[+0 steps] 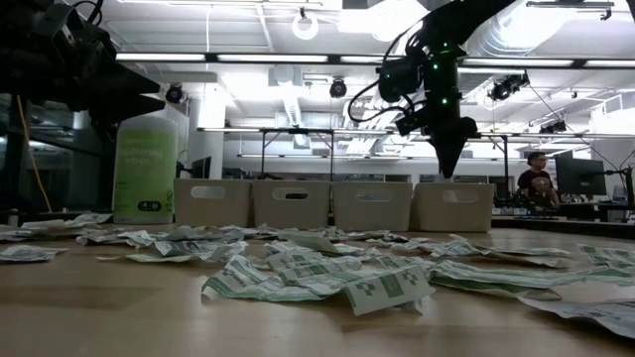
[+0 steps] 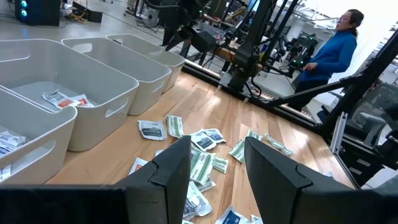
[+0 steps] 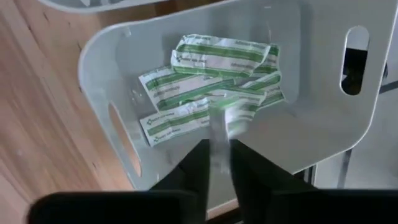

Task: Pick & Place First Aid Supplies
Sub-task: Put the bandage into the right gray bin

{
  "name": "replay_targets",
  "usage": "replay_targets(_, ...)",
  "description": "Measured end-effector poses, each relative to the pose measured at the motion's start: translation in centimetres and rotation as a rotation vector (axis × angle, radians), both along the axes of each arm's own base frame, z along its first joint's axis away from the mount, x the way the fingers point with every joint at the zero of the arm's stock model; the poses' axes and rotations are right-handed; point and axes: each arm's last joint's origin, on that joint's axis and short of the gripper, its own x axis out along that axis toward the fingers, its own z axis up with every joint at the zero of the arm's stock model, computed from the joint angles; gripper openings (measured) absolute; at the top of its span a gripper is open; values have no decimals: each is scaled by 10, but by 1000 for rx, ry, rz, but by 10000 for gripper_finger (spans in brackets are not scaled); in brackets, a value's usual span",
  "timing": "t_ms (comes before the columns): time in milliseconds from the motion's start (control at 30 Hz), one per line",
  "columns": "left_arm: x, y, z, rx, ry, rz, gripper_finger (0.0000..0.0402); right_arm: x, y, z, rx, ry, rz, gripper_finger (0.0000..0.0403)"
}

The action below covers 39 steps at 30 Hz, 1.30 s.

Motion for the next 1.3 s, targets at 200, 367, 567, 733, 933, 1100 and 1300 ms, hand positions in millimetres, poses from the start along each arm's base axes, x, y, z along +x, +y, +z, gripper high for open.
replay_targets(200, 0, 0, 0, 0, 0, 0, 150, -4, 1, 0, -37, 34, -104, 132)
replay_targets(367, 0, 0, 0, 0, 0, 0, 150, -14, 7, 10, -50, 44, -208, 163)
replay_targets(567, 0, 0, 0, 0, 0, 0, 150, -28, 21, 36, 33, -84, -266, 165)
replay_targets(733, 0, 0, 0, 0, 0, 0, 150, -35, 49, 60, 198, -241, -307, 165)
replay_targets(933, 0, 0, 0, 0, 0, 0, 150, -26, 102, 75, 259, -295, -220, 165)
replay_targets(1100, 0, 0, 0, 0, 0, 0, 150, -11, 144, 67, 271, -303, -183, 165)
replay_targets(1300, 0, 0, 0, 0, 0, 0, 150, -14, 182, 8, 439, -232, -215, 165)
